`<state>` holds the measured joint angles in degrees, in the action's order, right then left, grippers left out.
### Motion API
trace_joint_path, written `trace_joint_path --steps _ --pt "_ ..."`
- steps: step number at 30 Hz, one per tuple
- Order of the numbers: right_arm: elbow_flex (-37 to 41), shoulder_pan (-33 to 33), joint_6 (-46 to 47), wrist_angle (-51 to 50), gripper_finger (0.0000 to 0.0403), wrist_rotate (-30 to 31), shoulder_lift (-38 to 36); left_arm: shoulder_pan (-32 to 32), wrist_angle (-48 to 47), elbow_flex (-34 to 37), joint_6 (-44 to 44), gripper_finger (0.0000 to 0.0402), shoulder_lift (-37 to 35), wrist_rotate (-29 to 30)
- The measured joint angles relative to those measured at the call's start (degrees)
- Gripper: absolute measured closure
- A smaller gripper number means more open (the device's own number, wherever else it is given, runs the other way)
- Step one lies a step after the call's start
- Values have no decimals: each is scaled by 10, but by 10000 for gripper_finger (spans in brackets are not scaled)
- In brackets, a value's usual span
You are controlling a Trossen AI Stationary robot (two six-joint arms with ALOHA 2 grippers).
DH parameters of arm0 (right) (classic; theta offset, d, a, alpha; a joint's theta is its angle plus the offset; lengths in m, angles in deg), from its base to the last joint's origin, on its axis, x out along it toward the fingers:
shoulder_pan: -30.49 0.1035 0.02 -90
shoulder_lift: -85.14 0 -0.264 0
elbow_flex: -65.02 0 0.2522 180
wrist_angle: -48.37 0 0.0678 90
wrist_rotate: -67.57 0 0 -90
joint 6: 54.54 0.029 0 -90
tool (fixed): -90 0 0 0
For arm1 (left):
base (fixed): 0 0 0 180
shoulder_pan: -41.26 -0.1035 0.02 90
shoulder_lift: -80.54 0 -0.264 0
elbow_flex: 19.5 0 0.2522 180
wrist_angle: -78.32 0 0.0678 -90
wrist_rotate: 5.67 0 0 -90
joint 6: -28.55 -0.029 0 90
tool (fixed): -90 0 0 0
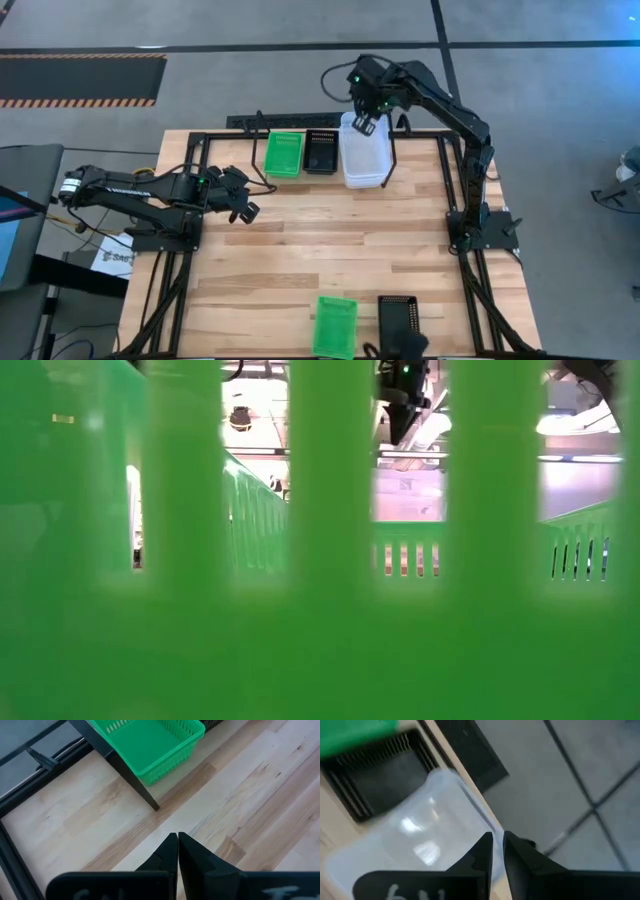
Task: Stack baskets on shelf by color
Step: Stack the transparent bin into the transparent bin on the shelf
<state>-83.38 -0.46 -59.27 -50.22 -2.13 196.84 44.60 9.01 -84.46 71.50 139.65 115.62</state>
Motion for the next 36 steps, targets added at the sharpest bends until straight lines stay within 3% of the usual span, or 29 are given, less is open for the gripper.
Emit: trace_joint_path --steps 5,10,17,29,36 --pt "12 -49 15 47 368 -71 31 0 0 0 8 401 0 0" --pt "12 -75 9 34 397 -97 68 0 -1 0 8 401 0 0" --pt "11 -86 1 29 383 -100 95 0 -2 0 12 401 0 0" --pt "12 -85 -26 37 397 -102 92 0 -2 0 11 401 0 0" --pt "-1 -68 -81 -31 372 -91 69 0 -2 0 11 401 0 0"
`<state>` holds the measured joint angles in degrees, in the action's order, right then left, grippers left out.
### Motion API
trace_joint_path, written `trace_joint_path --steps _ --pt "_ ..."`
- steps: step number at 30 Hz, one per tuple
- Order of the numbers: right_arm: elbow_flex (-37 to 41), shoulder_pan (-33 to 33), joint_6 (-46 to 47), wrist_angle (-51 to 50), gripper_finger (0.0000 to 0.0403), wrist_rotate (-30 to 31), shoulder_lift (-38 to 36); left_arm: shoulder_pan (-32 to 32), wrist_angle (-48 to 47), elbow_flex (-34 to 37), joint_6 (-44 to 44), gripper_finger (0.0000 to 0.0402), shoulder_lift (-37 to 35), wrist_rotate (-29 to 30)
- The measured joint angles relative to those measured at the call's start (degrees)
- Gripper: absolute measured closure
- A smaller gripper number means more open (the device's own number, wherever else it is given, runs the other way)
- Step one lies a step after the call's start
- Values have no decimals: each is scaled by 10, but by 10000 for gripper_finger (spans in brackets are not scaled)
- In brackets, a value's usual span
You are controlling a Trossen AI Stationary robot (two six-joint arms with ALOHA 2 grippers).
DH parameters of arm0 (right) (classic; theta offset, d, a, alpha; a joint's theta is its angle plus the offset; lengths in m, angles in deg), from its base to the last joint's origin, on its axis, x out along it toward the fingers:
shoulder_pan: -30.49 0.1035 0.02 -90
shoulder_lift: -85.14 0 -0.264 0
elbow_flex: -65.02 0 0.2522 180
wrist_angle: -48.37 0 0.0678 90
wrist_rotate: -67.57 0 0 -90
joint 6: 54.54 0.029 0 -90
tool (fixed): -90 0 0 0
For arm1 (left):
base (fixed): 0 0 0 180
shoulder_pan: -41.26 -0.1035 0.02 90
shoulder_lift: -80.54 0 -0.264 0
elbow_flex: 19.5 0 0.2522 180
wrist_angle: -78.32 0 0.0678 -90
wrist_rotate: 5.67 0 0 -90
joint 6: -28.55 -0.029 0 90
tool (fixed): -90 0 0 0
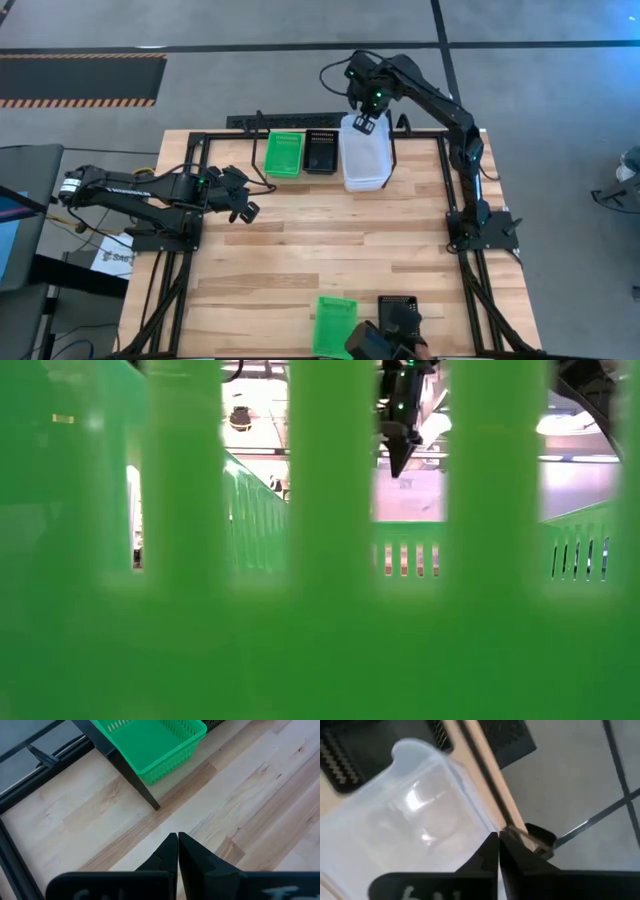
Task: Stack baskets on shelf by color
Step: Stack the transparent bin into the transparent bin on the shelf
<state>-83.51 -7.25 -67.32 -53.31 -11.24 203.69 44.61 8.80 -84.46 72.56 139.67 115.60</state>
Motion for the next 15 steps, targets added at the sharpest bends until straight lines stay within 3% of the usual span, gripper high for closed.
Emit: trace_joint_path --steps 7,15 --pt "-2 24 -79 -21 314 50 -18 0 0 0 0 401 0 -6" --pt "-2 11 -111 -8 265 43 -18 0 0 0 -3 401 0 -14"
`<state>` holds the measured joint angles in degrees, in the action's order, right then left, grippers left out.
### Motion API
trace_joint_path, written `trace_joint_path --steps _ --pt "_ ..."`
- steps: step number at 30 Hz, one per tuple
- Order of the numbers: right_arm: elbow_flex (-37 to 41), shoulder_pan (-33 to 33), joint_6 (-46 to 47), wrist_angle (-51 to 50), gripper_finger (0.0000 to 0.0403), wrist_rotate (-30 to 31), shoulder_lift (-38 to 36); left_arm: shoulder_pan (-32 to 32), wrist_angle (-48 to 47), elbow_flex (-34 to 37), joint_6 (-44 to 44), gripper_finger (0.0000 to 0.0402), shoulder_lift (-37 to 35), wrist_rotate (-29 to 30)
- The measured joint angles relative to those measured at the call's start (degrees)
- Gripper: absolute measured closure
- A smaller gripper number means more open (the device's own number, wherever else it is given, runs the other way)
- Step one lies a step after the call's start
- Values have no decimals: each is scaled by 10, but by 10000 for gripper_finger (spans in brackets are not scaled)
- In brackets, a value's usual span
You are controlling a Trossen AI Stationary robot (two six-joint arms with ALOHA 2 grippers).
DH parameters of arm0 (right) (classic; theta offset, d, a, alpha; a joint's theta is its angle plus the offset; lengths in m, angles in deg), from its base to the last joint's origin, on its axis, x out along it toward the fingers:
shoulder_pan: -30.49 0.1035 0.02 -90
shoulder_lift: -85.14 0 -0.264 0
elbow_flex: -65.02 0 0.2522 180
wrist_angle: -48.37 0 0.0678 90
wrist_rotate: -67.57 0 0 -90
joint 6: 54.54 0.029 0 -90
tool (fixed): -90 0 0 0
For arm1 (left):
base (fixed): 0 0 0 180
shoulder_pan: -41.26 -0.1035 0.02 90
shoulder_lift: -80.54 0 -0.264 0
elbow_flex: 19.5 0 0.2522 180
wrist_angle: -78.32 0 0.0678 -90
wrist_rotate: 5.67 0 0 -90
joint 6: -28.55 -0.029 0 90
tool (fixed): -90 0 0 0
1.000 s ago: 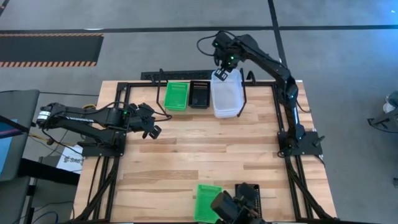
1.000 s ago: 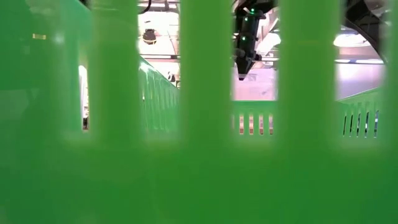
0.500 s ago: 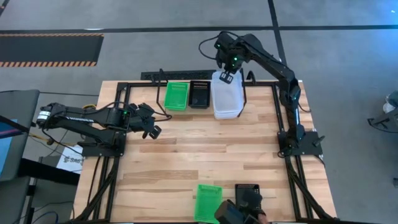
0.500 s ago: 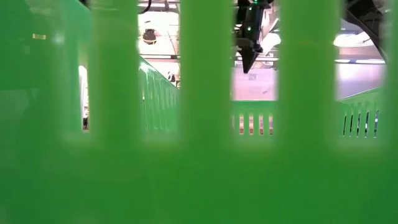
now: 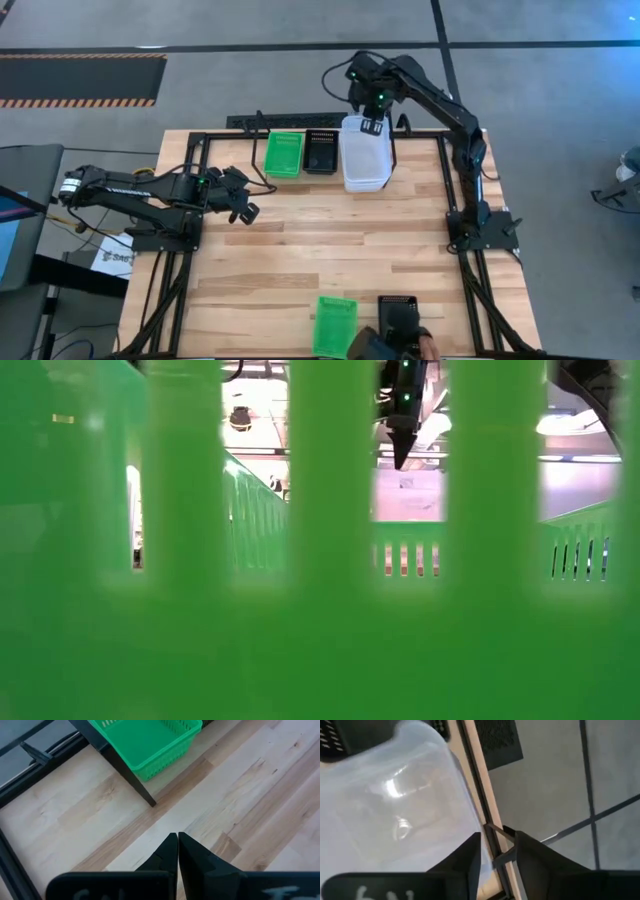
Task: Stack baskets on shelf by color
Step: Stack the transparent bin into the transparent bin on the shelf
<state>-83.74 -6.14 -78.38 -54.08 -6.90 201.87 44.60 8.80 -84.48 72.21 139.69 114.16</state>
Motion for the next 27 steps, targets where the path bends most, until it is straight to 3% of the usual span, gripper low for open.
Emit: trace_joint_path --steps 4,9,27 --pt "0 -19 14 2 252 -11 0 0 0 0 0 401 0 0" --pt "0 -28 32 -9 246 -80 0 0 0 0 0 401 0 -1" --pt "71 -26 -6 9 245 -82 0 0 -2 0 -10 401 0 -11"
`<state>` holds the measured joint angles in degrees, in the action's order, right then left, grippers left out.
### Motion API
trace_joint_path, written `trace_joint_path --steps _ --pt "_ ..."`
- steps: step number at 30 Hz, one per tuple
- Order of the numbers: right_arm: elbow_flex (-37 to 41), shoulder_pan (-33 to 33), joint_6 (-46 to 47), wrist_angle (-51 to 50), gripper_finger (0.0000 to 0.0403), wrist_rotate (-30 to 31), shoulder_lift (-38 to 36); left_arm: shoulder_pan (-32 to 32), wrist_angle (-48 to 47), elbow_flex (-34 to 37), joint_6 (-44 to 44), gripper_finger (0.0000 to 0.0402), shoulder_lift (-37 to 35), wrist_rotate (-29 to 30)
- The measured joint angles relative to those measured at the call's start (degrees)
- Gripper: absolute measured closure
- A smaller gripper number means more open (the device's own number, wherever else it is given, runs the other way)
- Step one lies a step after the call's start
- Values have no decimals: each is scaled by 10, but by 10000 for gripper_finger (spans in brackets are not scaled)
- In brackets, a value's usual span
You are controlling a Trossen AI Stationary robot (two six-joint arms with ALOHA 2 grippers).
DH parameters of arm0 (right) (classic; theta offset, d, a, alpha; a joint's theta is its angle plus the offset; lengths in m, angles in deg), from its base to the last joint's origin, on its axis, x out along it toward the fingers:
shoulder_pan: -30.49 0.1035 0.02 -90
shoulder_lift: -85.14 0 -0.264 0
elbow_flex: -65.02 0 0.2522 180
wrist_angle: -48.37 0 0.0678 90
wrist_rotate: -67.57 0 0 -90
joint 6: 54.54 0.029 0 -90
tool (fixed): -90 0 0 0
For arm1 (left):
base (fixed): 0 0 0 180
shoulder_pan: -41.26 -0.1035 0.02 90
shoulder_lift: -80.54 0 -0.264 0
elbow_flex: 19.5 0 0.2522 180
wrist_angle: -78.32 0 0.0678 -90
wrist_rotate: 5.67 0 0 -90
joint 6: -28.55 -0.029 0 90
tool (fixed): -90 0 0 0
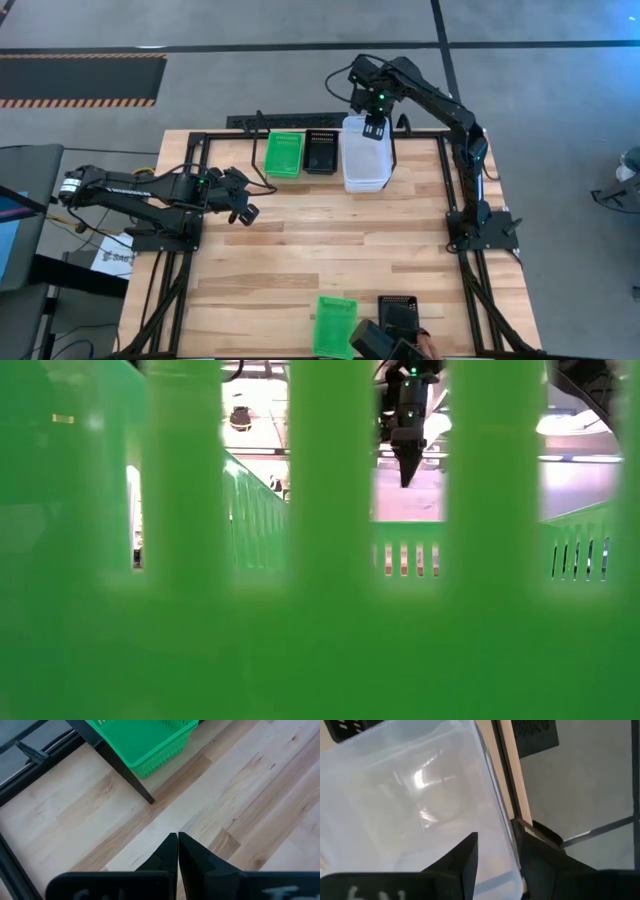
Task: Stack baskets on shelf by color
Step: Stack the transparent bin into the transparent bin on the shelf
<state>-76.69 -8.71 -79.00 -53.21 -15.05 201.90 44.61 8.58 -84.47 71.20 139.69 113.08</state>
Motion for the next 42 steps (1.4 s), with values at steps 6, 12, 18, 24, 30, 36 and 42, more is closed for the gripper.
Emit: trace_joint_path --steps 6,12,18,24,30,36,42 --pt "0 0 -11 11 280 0 1 0 0 0 0 401 0 0" --pt "0 0 -19 9 389 5 0 0 0 0 0 401 0 0" --pt "0 0 -24 8 398 14 0 0 0 0 1 401 0 0" --pt "-1 0 -30 -18 400 11 0 0 0 0 1 401 0 0" --pt "-1 -4 -31 -20 401 -3 0 0 0 0 0 401 0 1" --pt "-1 -26 -32 -22 402 -49 -1 0 0 0 0 401 0 1" --pt "13 -47 -26 -20 402 -95 0 0 0 0 0 401 0 1"
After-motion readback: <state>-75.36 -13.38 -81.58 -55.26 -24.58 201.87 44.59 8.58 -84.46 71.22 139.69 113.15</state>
